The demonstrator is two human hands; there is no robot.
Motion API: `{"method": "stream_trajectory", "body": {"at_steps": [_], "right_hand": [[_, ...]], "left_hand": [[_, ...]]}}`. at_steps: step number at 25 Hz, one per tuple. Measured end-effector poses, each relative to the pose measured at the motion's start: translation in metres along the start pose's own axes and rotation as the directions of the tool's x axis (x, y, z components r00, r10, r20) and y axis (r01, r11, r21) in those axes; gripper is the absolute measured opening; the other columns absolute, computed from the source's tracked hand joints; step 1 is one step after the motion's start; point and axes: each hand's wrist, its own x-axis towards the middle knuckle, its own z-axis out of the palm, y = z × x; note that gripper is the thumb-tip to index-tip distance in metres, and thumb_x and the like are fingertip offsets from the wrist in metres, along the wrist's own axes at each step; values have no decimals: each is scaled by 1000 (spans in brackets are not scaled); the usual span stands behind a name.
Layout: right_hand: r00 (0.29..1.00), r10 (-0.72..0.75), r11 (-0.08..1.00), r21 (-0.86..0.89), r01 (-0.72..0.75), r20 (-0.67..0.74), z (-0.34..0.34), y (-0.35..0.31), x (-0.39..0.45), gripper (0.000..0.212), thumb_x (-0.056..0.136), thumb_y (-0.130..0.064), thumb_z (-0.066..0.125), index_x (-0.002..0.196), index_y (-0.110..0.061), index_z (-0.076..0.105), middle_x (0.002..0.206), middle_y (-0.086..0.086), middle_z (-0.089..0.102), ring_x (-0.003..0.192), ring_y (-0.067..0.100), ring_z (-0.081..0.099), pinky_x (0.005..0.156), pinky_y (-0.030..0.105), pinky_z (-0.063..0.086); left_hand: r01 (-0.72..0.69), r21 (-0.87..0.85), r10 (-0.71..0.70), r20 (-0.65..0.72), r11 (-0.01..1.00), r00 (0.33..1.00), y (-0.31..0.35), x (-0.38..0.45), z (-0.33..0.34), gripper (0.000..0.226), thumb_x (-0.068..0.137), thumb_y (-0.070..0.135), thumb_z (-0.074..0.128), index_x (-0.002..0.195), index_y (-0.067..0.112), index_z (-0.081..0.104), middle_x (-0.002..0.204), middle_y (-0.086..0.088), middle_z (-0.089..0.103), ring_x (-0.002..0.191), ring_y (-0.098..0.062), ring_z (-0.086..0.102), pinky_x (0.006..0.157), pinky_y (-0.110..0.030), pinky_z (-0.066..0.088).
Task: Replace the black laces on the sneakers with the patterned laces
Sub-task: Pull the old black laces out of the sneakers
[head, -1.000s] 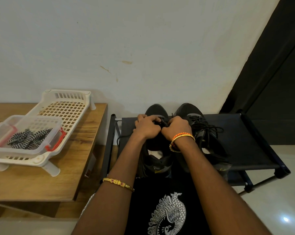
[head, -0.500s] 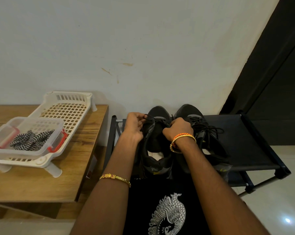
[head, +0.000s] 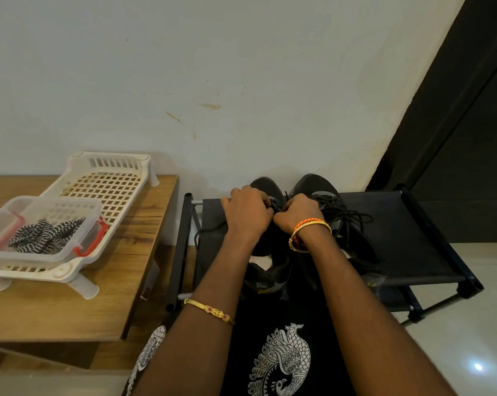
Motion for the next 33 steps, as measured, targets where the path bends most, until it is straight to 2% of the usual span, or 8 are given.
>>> {"method": "stream_trajectory", "body": {"at_steps": [6,10,15,16,18,21,26,33], "right_hand": [[1000,22,999,23,-22,-13,1,3,-1,26,76,-20,61,94,-1,65,86,15,64,78,28,62,63,30,50],[999,36,998,45,-36,-3,0,2,0,21,79,-17,61,91,-1,63,82,13,60,74,27,59,61,28,45],[999,45,998,50,-46,11,0,4,0,12,79,-16,61,81,-5,57,72,10,53,65,25,52,51,24,39],[999,45,997,57,-46,14,0,4,1,13,79,-16,61,82,-4,59,73,11,54,66,26,54,53,25,42],[999,40,997,63,-40,13,0,4,2,17,78,-16,61,87,-1,63,78,13,58,70,27,57,59,29,47],[1000,28,998,47,-29,14,0,4,1,17,78,-18,62,87,-4,61,79,12,57,71,26,56,59,29,44],[1000,30,999,22,-30,8,0,2,1,15,78,-18,61,87,-6,60,78,12,56,71,26,55,58,28,42],[999,43,998,37,-43,0,-2,0,-2,19,79,-17,62,91,-3,63,82,13,60,77,28,61,62,30,46]], "left_hand": [[217,-438,-191,104,872,976,-7,-1,2,16,81,20,66,69,23,76,76,8,69,89,-18,62,89,-40,41],[285,-884,-328,162,370,931,-8,2,-21,5,79,12,73,81,16,74,91,2,68,91,-16,65,84,-30,54],[185,-921,-291,291,-344,911,-18,7,-43,12,92,3,52,83,8,59,84,-5,68,79,-16,68,77,-22,52],[217,-933,-295,301,-286,907,-18,7,-43,13,93,5,48,83,10,55,83,-4,67,72,-15,66,75,-24,52],[259,-921,-307,166,291,937,-17,5,-35,7,93,11,51,87,13,55,81,0,61,66,-12,58,68,-24,48],[57,-392,-30,76,918,997,-10,0,-14,7,88,20,62,91,19,67,76,5,59,78,-14,58,77,-30,50],[56,-226,-38,81,972,996,1,-4,-3,13,87,18,62,88,15,75,88,-2,70,86,-19,64,87,-42,52],[240,-595,-160,184,767,970,-5,-1,-12,17,80,28,67,64,27,71,70,8,68,84,-17,65,95,-49,45]]}}
